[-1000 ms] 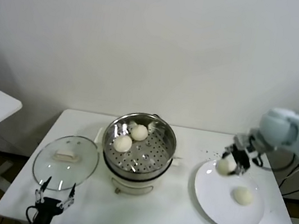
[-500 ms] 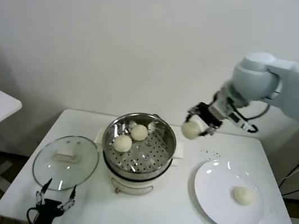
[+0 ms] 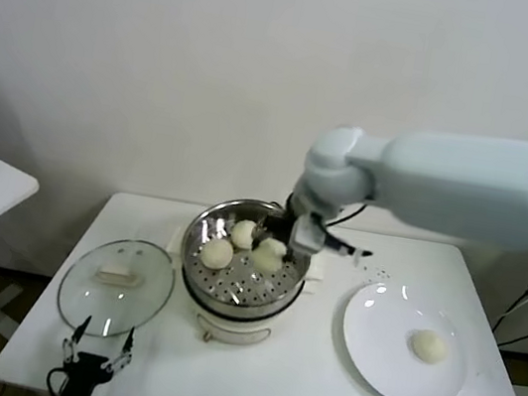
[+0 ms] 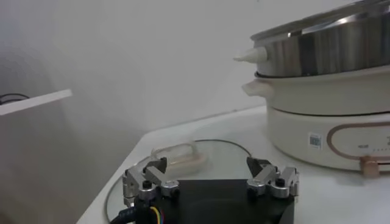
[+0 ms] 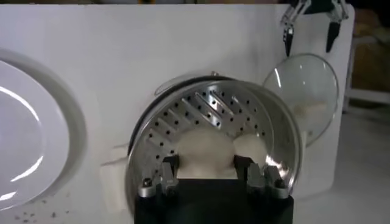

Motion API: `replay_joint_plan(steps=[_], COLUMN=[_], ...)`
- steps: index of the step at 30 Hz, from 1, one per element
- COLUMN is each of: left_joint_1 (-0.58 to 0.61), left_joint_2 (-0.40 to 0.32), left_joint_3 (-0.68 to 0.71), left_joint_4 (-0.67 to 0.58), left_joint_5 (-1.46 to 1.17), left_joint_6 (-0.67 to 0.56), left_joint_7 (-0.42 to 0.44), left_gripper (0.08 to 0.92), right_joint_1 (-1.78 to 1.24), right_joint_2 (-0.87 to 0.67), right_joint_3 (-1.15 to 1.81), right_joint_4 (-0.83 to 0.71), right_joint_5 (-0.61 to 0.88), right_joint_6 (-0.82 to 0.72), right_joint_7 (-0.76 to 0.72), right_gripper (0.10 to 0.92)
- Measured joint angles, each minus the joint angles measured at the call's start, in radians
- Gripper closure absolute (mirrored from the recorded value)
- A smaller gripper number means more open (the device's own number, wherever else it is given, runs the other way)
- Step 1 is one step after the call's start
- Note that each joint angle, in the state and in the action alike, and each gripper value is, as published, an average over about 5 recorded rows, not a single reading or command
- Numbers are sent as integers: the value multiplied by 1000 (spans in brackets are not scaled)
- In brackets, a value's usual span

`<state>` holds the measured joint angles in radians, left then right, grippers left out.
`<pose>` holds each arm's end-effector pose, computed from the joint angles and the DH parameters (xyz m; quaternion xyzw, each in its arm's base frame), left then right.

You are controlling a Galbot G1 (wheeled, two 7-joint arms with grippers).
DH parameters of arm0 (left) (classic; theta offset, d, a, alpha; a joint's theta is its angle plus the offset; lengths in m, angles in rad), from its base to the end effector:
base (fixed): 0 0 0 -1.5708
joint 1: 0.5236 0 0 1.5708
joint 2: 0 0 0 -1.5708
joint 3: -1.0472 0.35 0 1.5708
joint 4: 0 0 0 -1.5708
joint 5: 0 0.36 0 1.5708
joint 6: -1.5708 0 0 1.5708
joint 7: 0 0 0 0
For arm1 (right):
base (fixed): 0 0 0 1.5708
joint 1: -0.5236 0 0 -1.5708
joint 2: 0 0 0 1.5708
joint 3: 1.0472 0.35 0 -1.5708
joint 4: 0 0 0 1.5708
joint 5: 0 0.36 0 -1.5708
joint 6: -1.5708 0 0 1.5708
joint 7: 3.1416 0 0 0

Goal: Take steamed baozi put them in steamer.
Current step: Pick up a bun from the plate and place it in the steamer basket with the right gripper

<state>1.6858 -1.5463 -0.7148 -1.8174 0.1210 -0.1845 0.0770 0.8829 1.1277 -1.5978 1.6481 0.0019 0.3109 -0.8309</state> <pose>0.1200 0.0727 -0.4134 0.0207 -0.9872 -0.1125 0.1113 0.4613 0.1382 -0.0273 -0.6387 0.1195 -0.7579 0.0586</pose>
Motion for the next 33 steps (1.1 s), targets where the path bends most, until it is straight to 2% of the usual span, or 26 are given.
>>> replay_joint_plan(steps=[12, 26, 29, 33], left_joint_1=[0, 0, 1, 2], left_joint_2=[-3, -1, -1, -1], left_joint_3=[1, 3, 4, 6], left_joint_4=[2, 1, -1, -2], left_joint_5=[3, 3, 3, 3], left_joint_6=[-1, -4, -3, -3], left_joint_7=[0, -1, -1, 0], left_gripper=[177, 177, 177, 177], right_joint_1=[-148, -202, -202, -197], right_joint_2=[69, 112, 115, 112], right_joint_3=[36, 49, 52, 54], right_joint_4=[-76, -131, -141, -150], right_joint_5=[-121, -130, -121, -103], right_joint_6=[14, 28, 36, 48], right_joint_7=[22, 12, 6, -5], right_gripper=[398, 383, 339, 242])
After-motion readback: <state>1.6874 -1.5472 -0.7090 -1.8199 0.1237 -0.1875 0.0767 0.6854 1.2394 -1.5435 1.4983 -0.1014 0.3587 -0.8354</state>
